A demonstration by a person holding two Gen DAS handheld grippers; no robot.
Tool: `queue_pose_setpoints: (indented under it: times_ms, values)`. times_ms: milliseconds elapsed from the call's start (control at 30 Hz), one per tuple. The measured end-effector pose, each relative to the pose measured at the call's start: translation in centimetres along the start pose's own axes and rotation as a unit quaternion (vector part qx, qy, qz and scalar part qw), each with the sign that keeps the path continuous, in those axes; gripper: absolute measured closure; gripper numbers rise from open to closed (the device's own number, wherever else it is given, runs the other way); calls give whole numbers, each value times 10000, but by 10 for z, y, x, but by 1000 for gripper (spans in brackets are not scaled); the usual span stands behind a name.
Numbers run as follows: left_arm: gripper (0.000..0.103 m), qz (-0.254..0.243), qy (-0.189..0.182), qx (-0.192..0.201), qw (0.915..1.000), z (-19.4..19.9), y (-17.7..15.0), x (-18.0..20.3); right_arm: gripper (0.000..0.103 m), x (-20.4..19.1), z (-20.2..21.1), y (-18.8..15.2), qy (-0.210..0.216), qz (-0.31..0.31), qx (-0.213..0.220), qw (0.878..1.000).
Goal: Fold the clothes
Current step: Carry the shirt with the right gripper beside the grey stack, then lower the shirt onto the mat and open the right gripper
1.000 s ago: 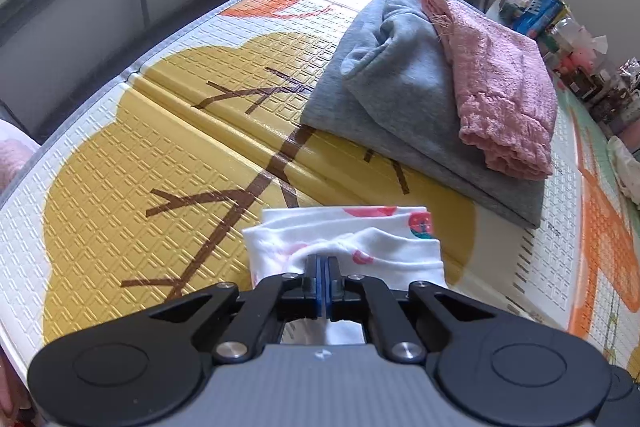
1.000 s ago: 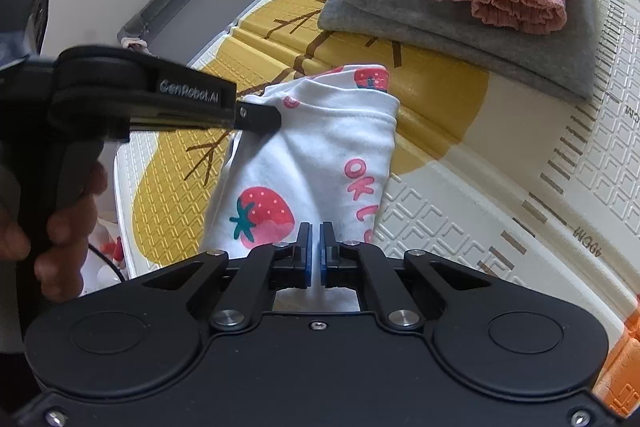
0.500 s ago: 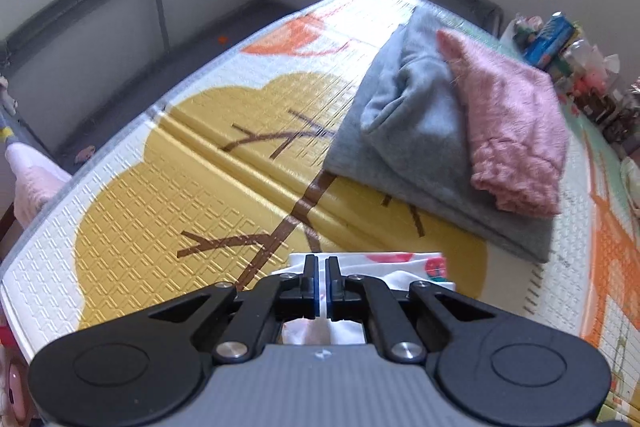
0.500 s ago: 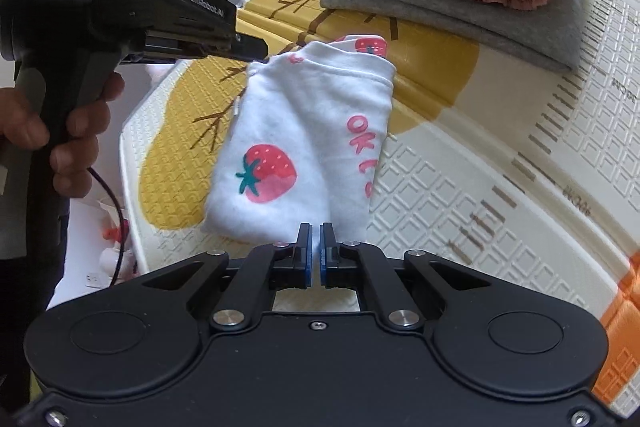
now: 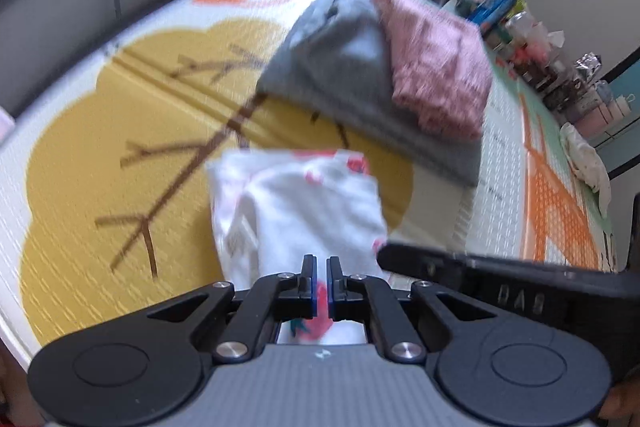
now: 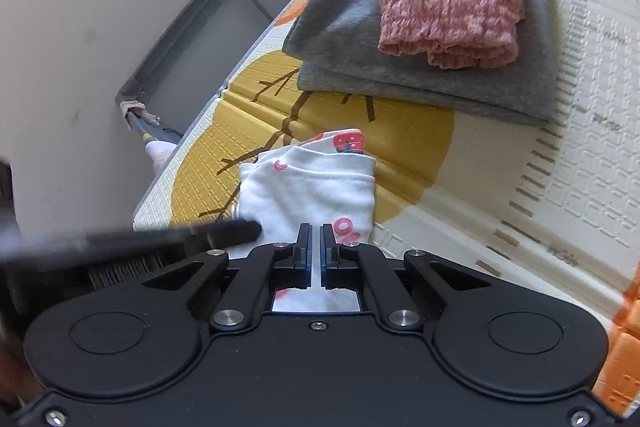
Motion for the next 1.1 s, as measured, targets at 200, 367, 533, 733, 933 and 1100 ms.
queue_pose_setpoints:
  times_ms: [200,367,533,733,933,1100]
  values:
    - [98,194,36,-41,9998,-3,-9,-16,100,-2,-24,-3,31,-84,-249,9996]
    - [97,193,193,-44,9996,1,-7,-24,100,3,-32,-5,-74,-120,-282,9995]
    - [94,218,355,-125,9991,-1,-10,-33,102,11,-30,-2,-198,-142,-263,9994]
    - [93,170,569,-43,9982,6,-9,-36,103,15,-23,-1,-272,-215,-196,9992]
    - [94,-80,1020,235,9945,35,-4,-33,100,3,16,4,-538,114,186,9983]
    - [93,-263,1386,289,9896,51,-7,-24,99,-11,47,-3,-727,464,262,9959]
Point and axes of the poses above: each gripper's, at about its wrist camera, not at the fingertips, and z roughly against the way its jaws point, x to its right, y to its top, the point moved 9 cm from there along -z, roughly the way its jaws point, and after that the axes turned 10 degrees about -x, right-handed, at the moved point
